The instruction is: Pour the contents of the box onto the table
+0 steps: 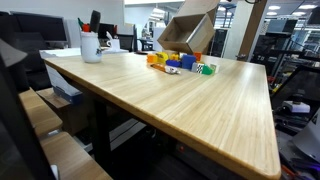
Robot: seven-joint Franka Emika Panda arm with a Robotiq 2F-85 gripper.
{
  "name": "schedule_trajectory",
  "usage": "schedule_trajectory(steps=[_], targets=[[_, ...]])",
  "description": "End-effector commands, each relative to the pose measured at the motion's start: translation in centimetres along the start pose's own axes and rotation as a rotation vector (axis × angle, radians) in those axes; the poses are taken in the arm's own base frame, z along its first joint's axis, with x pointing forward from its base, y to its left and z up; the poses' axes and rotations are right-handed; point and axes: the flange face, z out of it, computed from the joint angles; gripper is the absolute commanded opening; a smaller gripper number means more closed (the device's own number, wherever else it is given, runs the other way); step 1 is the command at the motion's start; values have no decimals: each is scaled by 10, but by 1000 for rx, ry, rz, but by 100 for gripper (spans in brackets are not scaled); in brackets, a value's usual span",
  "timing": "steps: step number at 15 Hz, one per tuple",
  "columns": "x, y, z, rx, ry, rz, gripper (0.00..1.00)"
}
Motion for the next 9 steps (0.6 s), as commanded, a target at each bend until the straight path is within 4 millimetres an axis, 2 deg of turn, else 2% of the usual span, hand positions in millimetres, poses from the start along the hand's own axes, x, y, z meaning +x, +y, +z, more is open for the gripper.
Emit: schedule_trajectory(steps=[1,9], targets=[[-7,8,13,-112,-44,-38,2],[-19,-1,44,-392,-150,-179,2]])
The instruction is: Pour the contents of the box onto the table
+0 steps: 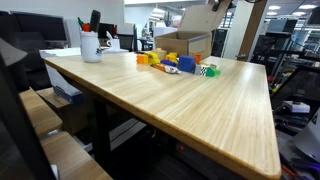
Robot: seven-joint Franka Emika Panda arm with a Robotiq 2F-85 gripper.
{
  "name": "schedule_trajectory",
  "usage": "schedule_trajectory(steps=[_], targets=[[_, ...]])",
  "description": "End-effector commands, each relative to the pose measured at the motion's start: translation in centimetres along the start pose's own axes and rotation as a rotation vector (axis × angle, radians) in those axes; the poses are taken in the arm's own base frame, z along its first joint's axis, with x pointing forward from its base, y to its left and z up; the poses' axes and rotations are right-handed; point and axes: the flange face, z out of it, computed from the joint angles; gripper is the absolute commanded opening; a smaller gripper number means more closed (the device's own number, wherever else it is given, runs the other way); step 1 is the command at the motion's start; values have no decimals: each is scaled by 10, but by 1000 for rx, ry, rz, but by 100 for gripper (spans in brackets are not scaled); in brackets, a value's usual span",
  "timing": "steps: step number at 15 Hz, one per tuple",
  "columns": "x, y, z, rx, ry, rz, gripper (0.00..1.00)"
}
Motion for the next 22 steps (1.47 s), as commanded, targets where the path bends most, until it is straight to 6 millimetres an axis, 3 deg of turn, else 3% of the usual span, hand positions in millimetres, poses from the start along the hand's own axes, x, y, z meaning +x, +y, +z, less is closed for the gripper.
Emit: schedule_trajectory(steps=[1,14,18,22], targets=[[-4,-8,16,-143,-39,-57,2],[-19,-69,33,-819,-44,-363,2],[-24,-76,40,-986,-49,-403,2],[-28,-73,51,-1047,-70,-404,5]])
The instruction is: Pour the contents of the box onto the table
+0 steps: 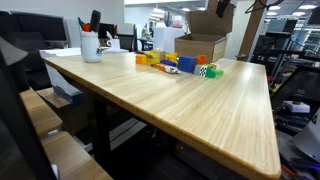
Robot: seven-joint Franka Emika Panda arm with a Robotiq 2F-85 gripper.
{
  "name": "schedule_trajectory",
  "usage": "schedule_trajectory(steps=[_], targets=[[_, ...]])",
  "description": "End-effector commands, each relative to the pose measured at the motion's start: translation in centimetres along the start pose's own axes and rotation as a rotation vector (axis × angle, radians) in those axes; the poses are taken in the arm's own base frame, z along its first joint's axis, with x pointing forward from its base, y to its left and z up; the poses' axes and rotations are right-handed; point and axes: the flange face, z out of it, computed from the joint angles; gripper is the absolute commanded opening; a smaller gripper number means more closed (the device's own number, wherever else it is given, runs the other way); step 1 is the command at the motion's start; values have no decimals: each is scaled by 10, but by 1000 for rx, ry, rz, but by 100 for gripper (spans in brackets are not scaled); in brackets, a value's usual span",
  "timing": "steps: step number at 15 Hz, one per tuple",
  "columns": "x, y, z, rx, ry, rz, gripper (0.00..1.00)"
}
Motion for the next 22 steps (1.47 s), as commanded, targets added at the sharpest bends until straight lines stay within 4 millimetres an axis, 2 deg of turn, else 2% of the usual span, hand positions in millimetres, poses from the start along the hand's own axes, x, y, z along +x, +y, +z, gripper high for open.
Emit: schedule_trajectory(steps=[1,2,5,13,15,22], targets=[[-9,-5,5,-57,-34,2,32],[-11,-6,8,-65,-43,1,32],[-13,-9,9,-97,-67,-27,47],[-16,-32,-3,-56,-53,-88,96],[-15,-40,-5,-11,-45,-97,100],[-15,-76,-35,224,36,-123,100]])
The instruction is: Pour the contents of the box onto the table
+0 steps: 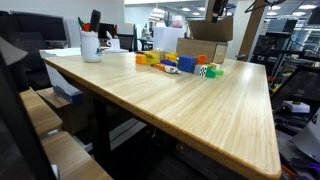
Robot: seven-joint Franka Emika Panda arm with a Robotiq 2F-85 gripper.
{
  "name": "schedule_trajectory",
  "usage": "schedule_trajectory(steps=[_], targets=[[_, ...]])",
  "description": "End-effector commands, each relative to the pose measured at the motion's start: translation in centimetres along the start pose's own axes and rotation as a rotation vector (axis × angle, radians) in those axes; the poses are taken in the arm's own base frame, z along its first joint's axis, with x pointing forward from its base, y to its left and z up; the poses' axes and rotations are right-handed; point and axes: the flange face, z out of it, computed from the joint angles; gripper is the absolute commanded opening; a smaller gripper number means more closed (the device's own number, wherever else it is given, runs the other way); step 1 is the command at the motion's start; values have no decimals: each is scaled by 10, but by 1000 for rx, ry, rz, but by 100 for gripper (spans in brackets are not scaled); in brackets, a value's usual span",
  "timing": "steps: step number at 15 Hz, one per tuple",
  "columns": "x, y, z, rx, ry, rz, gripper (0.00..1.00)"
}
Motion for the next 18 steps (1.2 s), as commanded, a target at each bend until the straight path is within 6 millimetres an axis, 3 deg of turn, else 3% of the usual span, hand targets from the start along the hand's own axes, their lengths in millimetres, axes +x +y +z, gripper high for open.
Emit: schedule_trajectory(steps=[1,10,18], targets=[[-8,-15,-16,117,49,-30,100],[-17,-26,-21,317,134,-61,100],[-33,-17,2,340,103,-64,100]])
